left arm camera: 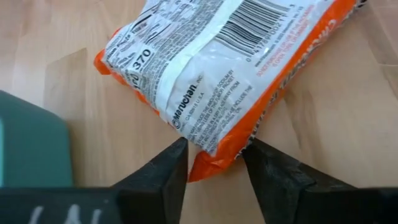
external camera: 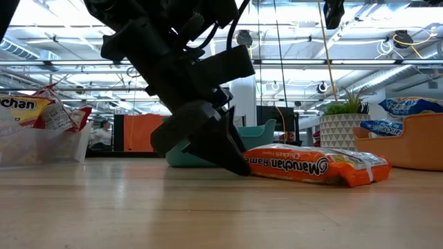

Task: Sort Maruchan noodles
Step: Put the top orange noodle pack into the green bin

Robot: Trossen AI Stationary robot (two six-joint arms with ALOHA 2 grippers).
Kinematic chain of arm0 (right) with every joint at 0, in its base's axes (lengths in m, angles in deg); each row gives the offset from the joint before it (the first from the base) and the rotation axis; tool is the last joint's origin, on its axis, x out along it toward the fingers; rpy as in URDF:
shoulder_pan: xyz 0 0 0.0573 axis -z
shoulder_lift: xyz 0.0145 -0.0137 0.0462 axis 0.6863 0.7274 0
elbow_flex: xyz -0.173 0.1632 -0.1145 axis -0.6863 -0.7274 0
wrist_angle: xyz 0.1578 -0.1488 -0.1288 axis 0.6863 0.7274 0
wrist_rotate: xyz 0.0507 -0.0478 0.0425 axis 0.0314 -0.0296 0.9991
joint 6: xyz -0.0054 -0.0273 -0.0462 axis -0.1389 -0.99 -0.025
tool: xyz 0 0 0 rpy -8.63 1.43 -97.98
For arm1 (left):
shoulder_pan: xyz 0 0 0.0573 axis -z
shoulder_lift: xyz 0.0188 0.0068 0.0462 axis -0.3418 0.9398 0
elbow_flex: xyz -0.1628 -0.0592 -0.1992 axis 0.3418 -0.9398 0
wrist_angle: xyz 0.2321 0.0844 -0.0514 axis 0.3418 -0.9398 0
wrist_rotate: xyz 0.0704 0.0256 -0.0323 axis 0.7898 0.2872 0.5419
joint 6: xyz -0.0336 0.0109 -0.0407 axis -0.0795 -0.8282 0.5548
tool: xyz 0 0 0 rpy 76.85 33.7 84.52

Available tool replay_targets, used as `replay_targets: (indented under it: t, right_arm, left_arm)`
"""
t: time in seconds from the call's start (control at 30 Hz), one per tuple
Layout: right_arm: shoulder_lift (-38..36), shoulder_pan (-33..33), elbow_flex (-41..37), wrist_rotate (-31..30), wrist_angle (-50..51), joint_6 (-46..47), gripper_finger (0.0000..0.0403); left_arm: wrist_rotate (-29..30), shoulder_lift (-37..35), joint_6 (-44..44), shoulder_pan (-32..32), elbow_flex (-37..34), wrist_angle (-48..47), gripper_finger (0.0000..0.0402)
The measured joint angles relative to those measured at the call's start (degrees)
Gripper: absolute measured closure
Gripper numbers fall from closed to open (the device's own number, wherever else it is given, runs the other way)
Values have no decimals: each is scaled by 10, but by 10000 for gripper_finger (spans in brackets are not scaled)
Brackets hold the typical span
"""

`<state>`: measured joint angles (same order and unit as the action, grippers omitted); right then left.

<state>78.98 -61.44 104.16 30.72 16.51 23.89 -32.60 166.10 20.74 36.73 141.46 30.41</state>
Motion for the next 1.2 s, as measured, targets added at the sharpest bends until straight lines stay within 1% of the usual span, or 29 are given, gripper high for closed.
replay_targets:
  t: [0.23,0.4,0.57,0.7,0.83,0.97,1.13,1.2]
  right_arm:
    - [0,0,0,0,0,0,355]
    - [0,0,0,0,0,-1,355]
    - [0,0,0,0,8,-5,355]
    - [0,0,0,0,15,-5,355]
    - [0,0,0,0,21,-5,355]
    - [0,0,0,0,22,-5,355]
    - [0,0,0,1,22,-5,355]
    - [0,0,0,1,21,-5,355]
  left_arm:
    - [-15,0,3,0,0,0,292]
    - [-12,0,-3,3,-1,7,336]
    - [-6,0,-20,10,-1,13,390]
    - [9,-12,-28,11,-1,9,392]
    - [44,-40,-43,14,-1,-7,392]
    - [70,-83,-51,14,-1,-42,392]
    - [128,-148,-68,13,-1,-93,392]
    - [155,-174,-82,10,-1,-97,393]
